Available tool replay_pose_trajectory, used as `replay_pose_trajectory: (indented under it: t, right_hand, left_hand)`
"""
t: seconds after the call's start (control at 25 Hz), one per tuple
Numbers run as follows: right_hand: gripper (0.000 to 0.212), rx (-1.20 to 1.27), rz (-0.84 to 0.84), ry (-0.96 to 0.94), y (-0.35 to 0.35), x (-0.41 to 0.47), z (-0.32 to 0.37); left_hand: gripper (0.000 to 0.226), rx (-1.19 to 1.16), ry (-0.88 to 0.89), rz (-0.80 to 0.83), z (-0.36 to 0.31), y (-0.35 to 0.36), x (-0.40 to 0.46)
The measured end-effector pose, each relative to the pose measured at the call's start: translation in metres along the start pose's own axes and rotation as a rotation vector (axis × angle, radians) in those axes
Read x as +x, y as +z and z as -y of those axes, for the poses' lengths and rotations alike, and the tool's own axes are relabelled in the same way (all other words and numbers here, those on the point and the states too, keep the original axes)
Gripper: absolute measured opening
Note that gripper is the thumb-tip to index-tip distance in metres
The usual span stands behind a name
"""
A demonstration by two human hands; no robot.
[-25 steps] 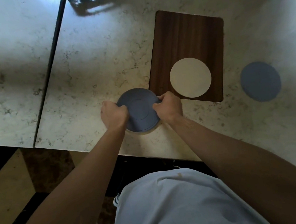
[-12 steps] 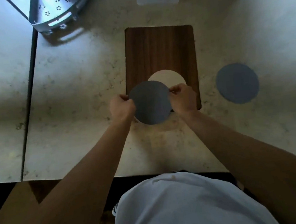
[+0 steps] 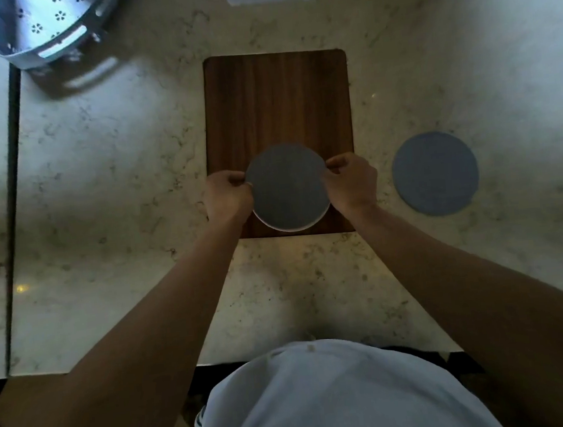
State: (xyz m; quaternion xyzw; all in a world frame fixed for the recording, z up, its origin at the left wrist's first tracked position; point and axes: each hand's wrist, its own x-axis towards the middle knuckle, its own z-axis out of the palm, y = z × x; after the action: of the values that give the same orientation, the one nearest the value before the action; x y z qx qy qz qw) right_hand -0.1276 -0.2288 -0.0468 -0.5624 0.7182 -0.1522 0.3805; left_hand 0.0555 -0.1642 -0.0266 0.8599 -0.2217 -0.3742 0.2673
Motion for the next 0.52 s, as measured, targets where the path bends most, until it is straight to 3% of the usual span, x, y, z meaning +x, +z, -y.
replay_pose_trajectory:
  t: [0.2,0.52]
  right_hand:
    - [0.017,-0.038,-0.033,-0.023,0.003,0.003,-0.005]
    - [0.022,-0.165,0.031,-0.071,0.001,0.001,-0.005]
  left_hand:
    - [0.015,0.070,0.089,0.003,0.010,0.007,0.002]
    - [0.027,0.205,0.143,-0.016,0.015,0.012,0.006]
